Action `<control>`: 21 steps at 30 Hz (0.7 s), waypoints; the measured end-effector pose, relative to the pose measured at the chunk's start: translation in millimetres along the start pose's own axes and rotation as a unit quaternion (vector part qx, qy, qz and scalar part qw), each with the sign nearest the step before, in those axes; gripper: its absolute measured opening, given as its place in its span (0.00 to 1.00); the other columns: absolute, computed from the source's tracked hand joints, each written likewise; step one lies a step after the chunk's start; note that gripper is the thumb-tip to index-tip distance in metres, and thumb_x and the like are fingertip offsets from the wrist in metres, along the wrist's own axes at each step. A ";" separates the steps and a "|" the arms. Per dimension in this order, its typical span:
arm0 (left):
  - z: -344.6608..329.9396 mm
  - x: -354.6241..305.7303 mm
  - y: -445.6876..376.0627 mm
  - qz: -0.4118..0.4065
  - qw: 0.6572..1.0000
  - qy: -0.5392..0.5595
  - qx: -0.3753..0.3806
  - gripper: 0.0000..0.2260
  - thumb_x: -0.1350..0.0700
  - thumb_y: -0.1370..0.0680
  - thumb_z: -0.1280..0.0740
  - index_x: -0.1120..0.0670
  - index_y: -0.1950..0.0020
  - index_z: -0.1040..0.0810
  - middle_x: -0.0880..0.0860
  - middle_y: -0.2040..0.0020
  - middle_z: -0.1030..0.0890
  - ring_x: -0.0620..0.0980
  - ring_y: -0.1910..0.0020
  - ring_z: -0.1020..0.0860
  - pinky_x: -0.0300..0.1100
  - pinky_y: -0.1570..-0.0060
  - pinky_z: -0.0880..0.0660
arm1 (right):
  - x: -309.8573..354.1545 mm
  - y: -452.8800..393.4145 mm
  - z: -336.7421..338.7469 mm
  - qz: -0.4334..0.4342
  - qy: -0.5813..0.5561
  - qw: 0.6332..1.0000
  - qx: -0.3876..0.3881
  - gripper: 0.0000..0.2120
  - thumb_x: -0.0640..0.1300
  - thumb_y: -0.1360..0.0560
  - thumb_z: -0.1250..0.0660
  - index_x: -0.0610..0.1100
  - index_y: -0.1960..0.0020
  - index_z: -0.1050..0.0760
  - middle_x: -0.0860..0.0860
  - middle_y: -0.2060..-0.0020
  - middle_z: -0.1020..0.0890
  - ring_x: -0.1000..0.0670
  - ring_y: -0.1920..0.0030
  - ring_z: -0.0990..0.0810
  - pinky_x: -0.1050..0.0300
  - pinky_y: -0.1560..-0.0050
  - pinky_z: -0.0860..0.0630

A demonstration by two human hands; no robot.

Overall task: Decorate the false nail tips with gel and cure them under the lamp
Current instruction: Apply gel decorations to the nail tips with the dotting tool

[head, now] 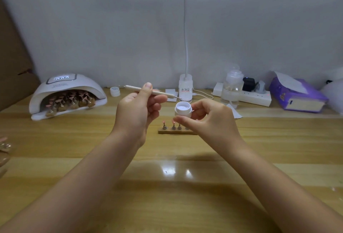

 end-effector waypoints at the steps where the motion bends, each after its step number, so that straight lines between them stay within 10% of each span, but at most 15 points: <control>1: 0.5 2.4 -0.3 0.015 1.000 0.013 -0.006 0.11 0.52 0.20 0.37 0.55 0.60 0.22 0.50 0.68 0.17 0.41 0.75 0.25 0.32 0.73 0.27 | 0.6 -0.5 1.7 0.001 0.002 1.000 -0.002 0.17 0.57 0.41 0.22 0.49 0.61 0.23 0.56 0.72 0.20 0.60 0.69 0.23 0.66 0.67 0.28; 21: -15.5 7.2 4.9 0.026 0.996 0.048 0.069 0.10 0.58 0.22 0.39 0.56 0.57 0.19 0.54 0.65 0.17 0.45 0.69 0.22 0.34 0.67 0.24 | -34.7 0.9 27.3 -0.039 0.023 0.999 -0.025 0.13 0.56 0.37 0.23 0.53 0.63 0.27 0.57 0.78 0.30 0.61 0.74 0.30 0.71 0.70 0.34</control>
Point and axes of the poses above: each hand's wrist, its own y-axis away from the middle knuckle, its own z-axis out of the back of the hand, x = y × z, the point moved 9 cm from there along -y, towards the middle knuckle
